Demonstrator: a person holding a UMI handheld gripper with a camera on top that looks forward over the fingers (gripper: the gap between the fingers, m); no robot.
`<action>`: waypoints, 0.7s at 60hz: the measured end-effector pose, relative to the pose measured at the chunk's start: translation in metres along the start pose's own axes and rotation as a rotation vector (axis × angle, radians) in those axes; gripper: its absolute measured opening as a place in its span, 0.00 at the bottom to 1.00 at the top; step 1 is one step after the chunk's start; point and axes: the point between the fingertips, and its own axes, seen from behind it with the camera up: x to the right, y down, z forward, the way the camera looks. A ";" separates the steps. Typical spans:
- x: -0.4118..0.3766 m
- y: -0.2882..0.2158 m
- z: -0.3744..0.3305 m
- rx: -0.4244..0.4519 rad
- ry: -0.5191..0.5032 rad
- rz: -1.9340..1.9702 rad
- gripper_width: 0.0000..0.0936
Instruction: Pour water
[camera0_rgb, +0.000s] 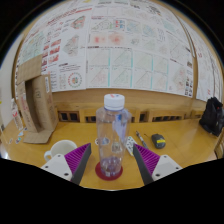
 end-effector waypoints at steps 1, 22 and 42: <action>0.000 0.001 -0.005 -0.005 0.003 0.002 0.92; -0.025 0.035 -0.195 -0.090 0.064 0.016 0.91; -0.071 0.073 -0.365 -0.083 0.098 0.003 0.91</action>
